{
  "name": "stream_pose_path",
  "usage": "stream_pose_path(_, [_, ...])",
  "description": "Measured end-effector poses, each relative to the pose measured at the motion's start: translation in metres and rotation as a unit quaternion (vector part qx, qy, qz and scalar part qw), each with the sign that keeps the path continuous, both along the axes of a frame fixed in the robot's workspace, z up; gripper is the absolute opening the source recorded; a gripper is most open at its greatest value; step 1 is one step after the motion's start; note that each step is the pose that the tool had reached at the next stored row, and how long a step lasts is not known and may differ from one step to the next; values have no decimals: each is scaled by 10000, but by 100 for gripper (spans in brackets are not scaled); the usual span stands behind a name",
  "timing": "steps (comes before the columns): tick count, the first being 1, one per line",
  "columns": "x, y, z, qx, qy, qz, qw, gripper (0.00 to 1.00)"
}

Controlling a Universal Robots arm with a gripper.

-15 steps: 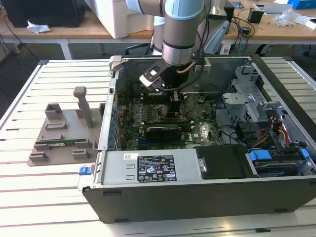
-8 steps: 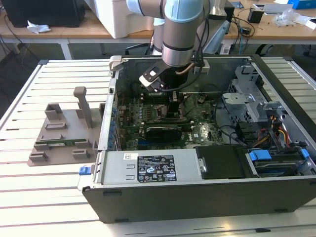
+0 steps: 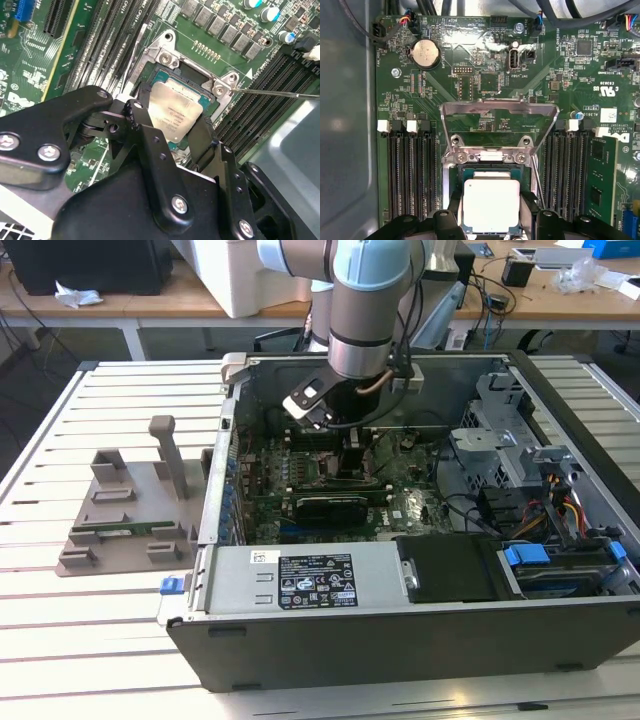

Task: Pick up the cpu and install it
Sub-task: 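Place the cpu into insertion slot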

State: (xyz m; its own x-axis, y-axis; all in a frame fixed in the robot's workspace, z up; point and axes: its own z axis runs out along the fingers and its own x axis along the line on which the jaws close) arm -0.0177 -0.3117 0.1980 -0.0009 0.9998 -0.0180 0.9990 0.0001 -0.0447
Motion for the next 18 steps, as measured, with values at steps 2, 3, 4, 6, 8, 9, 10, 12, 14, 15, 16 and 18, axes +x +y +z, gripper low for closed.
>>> stream_pose_path(2, [0, 0, -1, -2, 0, -2, 10000, 55])
stream_pose_path(3, [0, -1, -1, -2, 0, -2, 10000, 55])
stream_pose_path(4, [0, -1, -1, -2, 0, -2, 10000, 55])
stream_pose_path(6, [0, -1, -1, -2, -1, -2, 10000, 56])
stream_pose_path(8, [0, 0, 0, -2, 0, -2, 10000, 62])
stream_pose_path(9, [1, 0, 27, -1, -1, -2, 10000, 62])
stream_pose_path(10, [0, 0, 51, -2, 0, -2, 10000, 62])
stream_pose_path(12, [0, 0, 113, -2, 0, -2, 10000, 62])
stream_pose_path(14, [0, 2, 140, -2, 0, -2, 10000, 62])
stream_pose_path(15, [0, 6, 147, -1, -1, -2, 10000, 62])
stream_pose_path(16, [1, 9, 151, -1, -1, -2, 10000, 62])
stream_pose_path(18, [0, 9, 153, -1, -1, -2, 10000, 54])
